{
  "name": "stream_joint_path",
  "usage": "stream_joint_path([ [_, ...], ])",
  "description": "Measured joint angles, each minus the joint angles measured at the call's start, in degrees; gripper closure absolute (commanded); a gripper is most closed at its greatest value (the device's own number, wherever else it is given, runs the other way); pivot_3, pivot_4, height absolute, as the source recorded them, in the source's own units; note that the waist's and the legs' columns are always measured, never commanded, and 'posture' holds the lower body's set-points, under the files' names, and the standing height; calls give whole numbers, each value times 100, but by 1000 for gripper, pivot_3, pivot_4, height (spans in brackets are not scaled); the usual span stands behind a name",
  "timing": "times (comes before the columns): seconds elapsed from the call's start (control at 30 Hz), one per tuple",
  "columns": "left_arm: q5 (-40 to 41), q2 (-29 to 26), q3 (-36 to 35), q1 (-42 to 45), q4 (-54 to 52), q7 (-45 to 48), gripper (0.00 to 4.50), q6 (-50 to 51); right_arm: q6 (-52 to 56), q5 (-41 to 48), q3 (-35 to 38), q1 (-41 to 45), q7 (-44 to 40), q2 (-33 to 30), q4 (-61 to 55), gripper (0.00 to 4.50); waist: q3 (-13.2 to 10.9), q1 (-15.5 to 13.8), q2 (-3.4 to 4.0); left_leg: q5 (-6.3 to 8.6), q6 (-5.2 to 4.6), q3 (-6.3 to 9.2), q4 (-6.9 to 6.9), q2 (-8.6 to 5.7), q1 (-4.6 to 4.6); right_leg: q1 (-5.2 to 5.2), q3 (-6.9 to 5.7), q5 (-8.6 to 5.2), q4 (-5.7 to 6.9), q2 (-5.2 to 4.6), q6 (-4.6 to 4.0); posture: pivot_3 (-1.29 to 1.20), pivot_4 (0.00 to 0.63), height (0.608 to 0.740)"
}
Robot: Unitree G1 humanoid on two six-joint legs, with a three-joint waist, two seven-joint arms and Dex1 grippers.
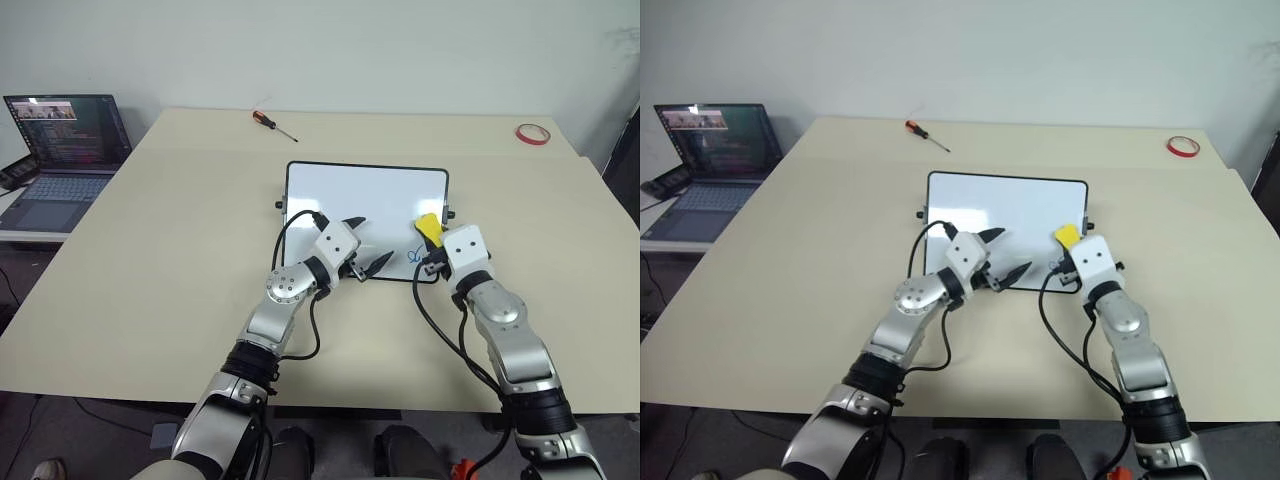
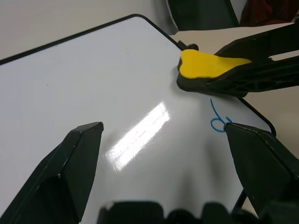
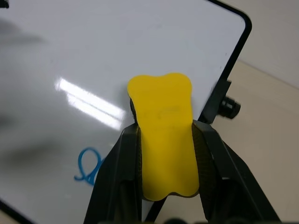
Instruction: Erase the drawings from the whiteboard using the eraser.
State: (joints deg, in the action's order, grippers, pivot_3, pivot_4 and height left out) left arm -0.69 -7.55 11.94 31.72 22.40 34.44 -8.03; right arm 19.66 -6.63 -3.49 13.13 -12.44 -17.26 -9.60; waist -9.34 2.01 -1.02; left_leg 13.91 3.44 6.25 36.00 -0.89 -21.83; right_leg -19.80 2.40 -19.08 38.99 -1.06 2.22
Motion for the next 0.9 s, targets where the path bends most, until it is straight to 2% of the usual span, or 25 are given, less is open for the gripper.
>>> stream_joint_path([
  [0.3,51,-60,3,-89,-215,131,0,58,483,169,145,-117,-52,-4,-486,3324,-3,-29,-2,0,0,0,-2,-3,-29,-30,0,0,-1,-1,0,0,150,740],
  [0.47,117,-235,10,-359,-747,347,0,302,799,339,356,-221,-66,-3,-897,3324,-5,-24,1,0,0,2,-2,-1,-68,-64,2,0,-1,-2,0,0,150,740],
  [0.73,580,-693,-12,-1586,-2131,649,0,1124,1131,810,733,-947,-320,-41,-2110,3324,-6,-27,4,0,0,1,-2,6,-99,-96,7,0,0,-13,-1,0,150,740],
  [0.9,623,-779,2,-1893,-2313,612,0,1279,1116,846,739,-1424,-392,-94,-2319,3324,-6,-31,4,0,0,0,2,5,-92,-88,4,0,4,-11,-1,0,150,740],
])
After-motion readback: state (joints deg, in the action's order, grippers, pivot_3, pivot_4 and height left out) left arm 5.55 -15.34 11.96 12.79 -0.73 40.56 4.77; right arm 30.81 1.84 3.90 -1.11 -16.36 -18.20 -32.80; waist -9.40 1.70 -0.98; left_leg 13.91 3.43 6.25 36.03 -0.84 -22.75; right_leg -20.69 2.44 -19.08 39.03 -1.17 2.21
